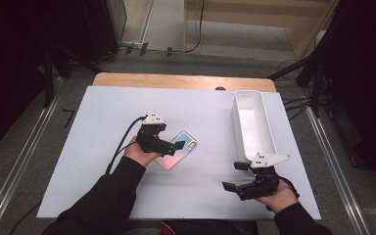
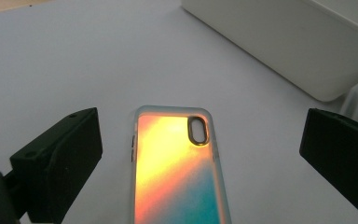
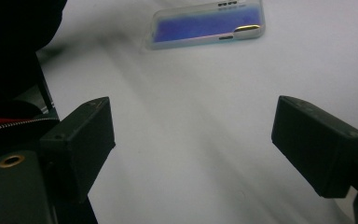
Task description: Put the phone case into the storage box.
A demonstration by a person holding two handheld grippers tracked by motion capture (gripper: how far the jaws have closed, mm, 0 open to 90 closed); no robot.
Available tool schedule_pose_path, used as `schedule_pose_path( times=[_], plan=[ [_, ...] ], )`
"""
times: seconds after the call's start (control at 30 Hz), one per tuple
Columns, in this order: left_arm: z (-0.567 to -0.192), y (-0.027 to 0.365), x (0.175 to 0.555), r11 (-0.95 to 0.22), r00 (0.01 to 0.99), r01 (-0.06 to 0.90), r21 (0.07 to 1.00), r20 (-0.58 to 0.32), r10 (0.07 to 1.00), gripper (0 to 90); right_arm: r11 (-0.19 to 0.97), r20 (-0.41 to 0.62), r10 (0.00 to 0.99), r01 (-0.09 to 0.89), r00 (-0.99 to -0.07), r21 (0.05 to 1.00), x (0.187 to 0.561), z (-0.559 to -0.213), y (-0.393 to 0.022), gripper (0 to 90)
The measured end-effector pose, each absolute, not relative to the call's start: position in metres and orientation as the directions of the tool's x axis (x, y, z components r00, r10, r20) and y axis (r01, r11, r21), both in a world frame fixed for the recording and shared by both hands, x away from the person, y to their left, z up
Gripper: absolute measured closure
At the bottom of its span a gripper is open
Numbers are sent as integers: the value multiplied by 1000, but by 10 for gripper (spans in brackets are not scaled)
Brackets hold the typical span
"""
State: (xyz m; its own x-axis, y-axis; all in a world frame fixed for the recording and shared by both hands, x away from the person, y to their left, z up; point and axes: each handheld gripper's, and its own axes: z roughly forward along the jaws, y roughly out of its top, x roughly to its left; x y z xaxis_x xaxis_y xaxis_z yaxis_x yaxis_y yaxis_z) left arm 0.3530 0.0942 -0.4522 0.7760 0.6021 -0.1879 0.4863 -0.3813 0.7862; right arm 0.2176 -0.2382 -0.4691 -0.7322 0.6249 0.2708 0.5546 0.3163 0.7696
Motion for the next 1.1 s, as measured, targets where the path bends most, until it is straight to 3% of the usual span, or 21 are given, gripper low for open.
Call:
schedule_pose_path(
  times=[1.1],
  plan=[
    [-488, 87, 347, -426, 763, 518, 742, -176, 622, 0, 323, 264, 625, 552, -734, 769, 217, -469, -238, 119]
  ],
)
